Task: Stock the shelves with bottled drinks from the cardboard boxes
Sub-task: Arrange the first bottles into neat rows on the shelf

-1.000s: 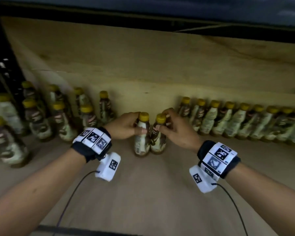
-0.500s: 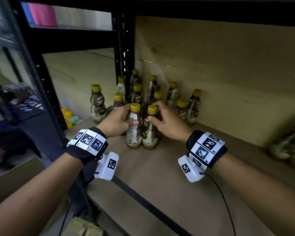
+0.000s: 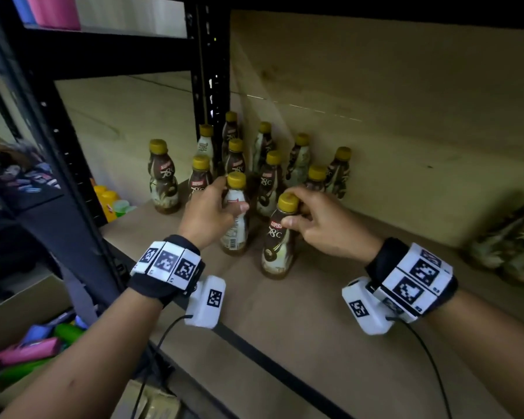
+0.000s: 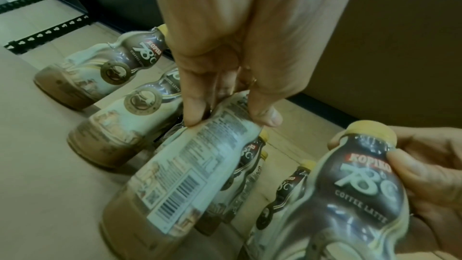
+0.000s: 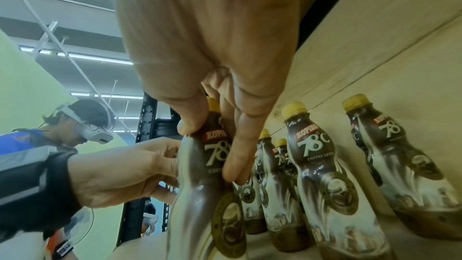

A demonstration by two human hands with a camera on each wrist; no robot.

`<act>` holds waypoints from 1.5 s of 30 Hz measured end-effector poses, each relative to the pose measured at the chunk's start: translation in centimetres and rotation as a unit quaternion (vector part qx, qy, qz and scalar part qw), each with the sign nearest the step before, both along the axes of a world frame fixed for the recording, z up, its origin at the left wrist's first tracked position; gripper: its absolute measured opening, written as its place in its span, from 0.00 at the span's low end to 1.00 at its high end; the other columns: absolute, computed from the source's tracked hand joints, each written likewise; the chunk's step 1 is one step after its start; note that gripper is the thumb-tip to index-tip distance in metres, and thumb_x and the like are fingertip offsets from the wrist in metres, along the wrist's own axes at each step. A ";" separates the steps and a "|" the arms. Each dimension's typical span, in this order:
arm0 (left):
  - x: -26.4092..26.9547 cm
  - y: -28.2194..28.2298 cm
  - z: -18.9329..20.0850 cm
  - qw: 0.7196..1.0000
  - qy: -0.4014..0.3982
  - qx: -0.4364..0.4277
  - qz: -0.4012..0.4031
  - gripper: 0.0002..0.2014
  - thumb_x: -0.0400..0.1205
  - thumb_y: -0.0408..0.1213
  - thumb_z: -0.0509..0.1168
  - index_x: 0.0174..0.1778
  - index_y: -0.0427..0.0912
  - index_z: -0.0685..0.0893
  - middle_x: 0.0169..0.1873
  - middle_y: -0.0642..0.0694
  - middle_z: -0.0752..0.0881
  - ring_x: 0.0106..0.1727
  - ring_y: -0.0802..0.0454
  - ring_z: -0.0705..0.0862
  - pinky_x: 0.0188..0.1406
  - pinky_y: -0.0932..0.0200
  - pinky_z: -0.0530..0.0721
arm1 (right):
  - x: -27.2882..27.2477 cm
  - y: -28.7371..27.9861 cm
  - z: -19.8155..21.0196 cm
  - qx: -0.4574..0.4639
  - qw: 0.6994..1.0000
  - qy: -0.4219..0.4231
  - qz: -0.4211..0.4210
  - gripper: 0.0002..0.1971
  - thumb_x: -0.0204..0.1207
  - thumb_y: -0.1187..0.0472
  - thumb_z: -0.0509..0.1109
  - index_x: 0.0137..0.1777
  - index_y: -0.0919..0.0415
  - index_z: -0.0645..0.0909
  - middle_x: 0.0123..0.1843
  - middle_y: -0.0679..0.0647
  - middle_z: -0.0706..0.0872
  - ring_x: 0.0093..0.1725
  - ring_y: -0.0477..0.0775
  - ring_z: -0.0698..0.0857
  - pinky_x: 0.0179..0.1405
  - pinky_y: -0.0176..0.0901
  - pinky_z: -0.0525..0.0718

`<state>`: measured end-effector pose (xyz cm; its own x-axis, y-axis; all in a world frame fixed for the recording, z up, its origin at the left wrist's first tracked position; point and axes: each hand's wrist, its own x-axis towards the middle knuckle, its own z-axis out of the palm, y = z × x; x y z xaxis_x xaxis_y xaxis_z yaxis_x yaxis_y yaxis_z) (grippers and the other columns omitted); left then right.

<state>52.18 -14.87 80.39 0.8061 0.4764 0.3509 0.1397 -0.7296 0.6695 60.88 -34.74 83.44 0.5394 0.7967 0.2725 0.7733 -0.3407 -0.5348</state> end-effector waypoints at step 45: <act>-0.9 -2.6 0.3 1.000 0.000 -0.011 0.023 0.19 0.78 0.48 0.71 0.60 0.45 0.79 0.52 0.46 0.88 0.57 0.43 0.84 0.54 0.46 0.84 | -0.7 -0.8 0.4 -0.021 0.999 0.022 0.010 0.13 0.78 0.53 0.71 0.61 0.50 0.76 0.51 0.47 0.86 0.51 0.48 0.85 0.55 0.57 0.85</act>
<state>51.31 -17.47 80.66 0.7829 0.5210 0.3400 0.1733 -0.7074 0.6852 60.18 -35.53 83.80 0.5335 0.8179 0.2156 0.7569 -0.3478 -0.5534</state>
